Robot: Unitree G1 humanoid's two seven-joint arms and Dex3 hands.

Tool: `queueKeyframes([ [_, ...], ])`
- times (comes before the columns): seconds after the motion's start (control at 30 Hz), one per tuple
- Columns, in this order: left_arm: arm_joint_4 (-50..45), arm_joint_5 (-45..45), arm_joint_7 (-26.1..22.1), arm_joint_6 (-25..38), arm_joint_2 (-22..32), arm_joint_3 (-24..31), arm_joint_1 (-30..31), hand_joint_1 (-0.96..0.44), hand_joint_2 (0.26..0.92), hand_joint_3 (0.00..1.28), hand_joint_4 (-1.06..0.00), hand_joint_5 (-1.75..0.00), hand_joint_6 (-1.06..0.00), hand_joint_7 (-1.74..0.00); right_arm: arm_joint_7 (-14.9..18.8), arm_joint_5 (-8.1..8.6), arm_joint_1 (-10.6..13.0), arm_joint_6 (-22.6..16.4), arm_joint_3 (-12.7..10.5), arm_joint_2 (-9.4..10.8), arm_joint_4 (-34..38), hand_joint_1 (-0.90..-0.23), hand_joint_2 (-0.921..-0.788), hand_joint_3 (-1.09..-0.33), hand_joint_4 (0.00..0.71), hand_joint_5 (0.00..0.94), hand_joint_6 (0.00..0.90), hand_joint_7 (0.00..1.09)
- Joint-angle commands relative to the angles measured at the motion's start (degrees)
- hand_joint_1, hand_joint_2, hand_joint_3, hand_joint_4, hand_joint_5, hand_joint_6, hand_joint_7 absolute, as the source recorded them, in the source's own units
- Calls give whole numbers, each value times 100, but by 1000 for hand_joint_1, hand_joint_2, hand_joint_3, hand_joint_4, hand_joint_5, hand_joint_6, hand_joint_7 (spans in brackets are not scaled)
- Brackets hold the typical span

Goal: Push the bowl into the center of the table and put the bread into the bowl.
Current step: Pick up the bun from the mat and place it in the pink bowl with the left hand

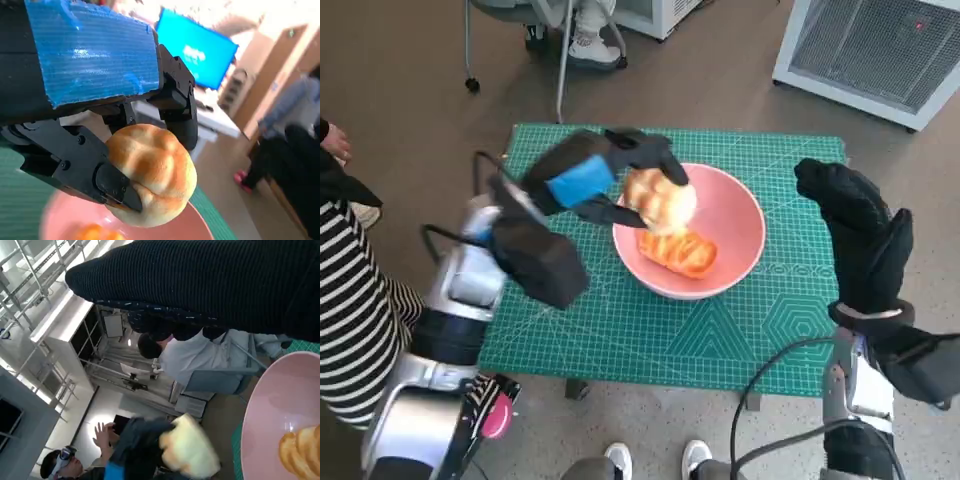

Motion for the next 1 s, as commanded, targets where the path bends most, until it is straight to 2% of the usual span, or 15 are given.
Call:
queueKeyframes([
  [0.03, 259, 253, -56, 189, -199, -294, -152, 0, 919, 115, -681, -1149, -524, -1280, -57, -44, 208, 120, -6, -30, -63, -740, -921, -680, 150, 0, 43, 491],
  [0.07, 295, 278, -85, 224, -221, -330, -159, -8, 895, 110, -643, -1048, -498, -1175, -63, -46, 217, 125, -6, -30, -78, -740, -921, -680, 150, 0, 43, 492],
  [0.13, 398, 320, -217, 302, -257, -431, -188, -28, 850, 65, -603, -571, -499, -714, -84, -58, 247, 137, -9, -34, -129, -740, -921, -680, 150, 0, 42, 493],
  [0.17, 451, 332, -293, 323, -261, -478, -206, -35, 842, 44, -600, -385, -511, -538, -93, -62, 261, 141, -12, -38, -153, -740, -921, -681, 150, 0, 42, 493],
  [0.23, 519, 347, -401, 328, -253, -549, -228, -51, 831, 24, -559, -197, -501, -355, -106, -64, 282, 148, -17, -48, -189, -740, -921, -681, 150, 0, 41, 494],
  [0.3, 547, 375, -467, 312, -242, -605, -237, -83, 815, 11, -471, -80, -473, -208, -111, -57, 297, 151, -24, -58, -213, -740, -921, -681, 151, 1, 40, 495],
  [0.63, 498, 873, -362, 371, -192, -855, -187, -149, 778, 4, -306, -2, -429, -67, -171, -105, 266, 112, -37, -56, -158, -740, -921, -683, 151, 1, 36, 500],
  [0.9, 320, 886, -575, 723, -179, -853, -112, -261, 766, 2, -91, 0, -304, -5, -220, -172, 219, 79, 10, -33, -90, -742, -921, -682, 153, 2, 35, 505],
  [1.0, 297, 717, -681, 748, -161, -773, -73, -318, 768, 3, -50, -1, -273, -3, -239, -193, 199, 90, 18, -42, -92, -742, -921, -681, 155, 3, 35, 506],
])
